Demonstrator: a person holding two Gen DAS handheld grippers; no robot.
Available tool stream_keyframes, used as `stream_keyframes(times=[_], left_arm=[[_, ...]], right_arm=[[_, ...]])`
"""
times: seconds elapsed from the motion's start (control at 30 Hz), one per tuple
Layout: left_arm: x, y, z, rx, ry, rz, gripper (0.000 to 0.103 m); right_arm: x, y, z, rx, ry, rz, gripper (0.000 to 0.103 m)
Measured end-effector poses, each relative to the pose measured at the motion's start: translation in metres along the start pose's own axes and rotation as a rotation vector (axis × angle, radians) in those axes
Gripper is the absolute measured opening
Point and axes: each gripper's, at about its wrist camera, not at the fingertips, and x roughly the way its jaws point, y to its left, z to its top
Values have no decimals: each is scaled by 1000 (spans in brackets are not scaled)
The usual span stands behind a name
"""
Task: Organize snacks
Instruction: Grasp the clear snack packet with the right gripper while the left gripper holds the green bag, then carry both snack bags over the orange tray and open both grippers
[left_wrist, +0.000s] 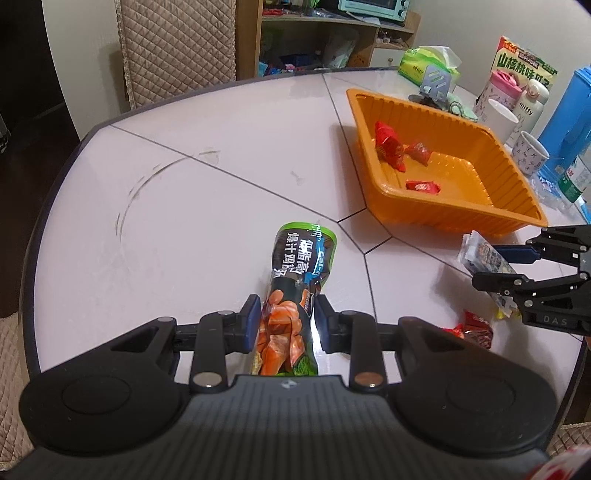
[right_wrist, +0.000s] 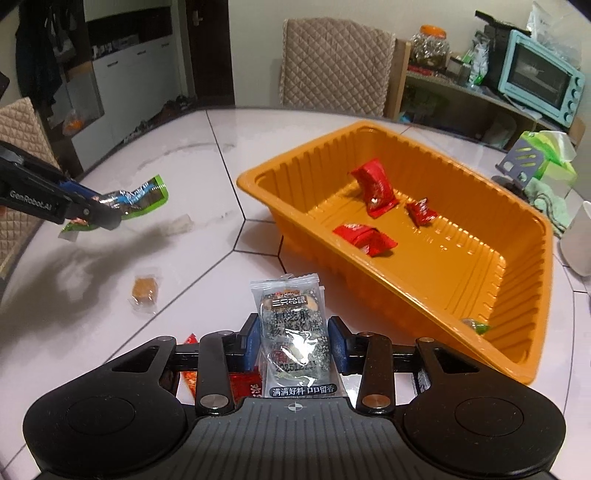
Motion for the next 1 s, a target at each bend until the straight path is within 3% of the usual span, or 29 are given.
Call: stream_keyframes(times=[0.5,1.0], left_arm=[[-30,-42,25,63,-85,-51,28],[0,-135,94,121,-130,-155,28]], right_arm=[[-74,-45,-1,360,-127,11,39],[-102,-106,19,656,-210,-45,39]])
